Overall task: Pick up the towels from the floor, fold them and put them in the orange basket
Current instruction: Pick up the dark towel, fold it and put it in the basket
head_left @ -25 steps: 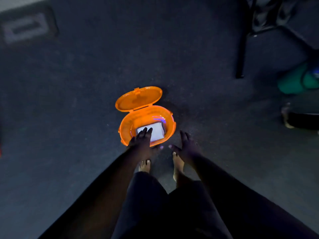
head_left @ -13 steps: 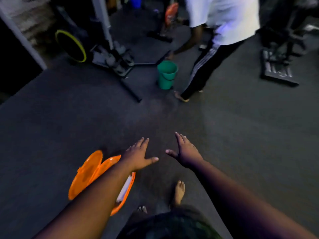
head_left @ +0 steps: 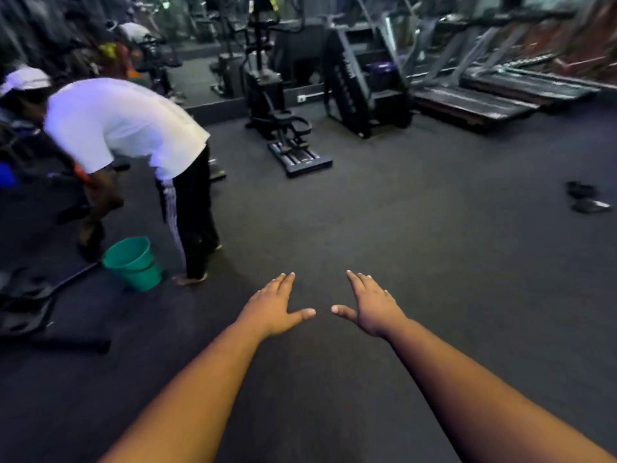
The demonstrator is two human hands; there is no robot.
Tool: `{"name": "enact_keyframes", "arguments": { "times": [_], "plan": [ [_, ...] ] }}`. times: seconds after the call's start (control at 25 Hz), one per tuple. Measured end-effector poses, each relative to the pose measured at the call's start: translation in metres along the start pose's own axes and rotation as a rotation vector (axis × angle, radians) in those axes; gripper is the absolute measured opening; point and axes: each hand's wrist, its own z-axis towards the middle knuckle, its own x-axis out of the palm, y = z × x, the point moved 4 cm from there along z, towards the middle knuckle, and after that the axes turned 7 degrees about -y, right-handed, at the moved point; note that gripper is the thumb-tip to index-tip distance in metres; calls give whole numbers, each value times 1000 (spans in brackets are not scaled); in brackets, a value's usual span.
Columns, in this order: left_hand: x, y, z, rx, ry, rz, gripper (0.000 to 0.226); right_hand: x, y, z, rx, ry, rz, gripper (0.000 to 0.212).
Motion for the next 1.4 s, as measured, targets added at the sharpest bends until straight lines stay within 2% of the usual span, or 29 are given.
{"name": "enact_keyframes", "arguments": {
  "times": [0.16, 0.4, 0.68, 1.04, 1.4],
  "plan": [
    [5, -133, 57, 161, 8, -2, 107, -78, -123, -10, 149, -116, 19, 121],
    [18, -329, 134, 431, 39, -7, 107, -187, -289, -52, 394, -316, 42, 105],
    [33, -512, 222, 700, 70, -22, 106, -275, -429, -81, 631, -438, 3, 104],
    [63, -684, 391, 893, 165, -34, 109, -364, -573, 7, 792, -495, -32, 103],
    [86, -825, 525, 953, 217, 1, 109, -436, -723, 80, 866, -508, -11, 104]
  ]
}}
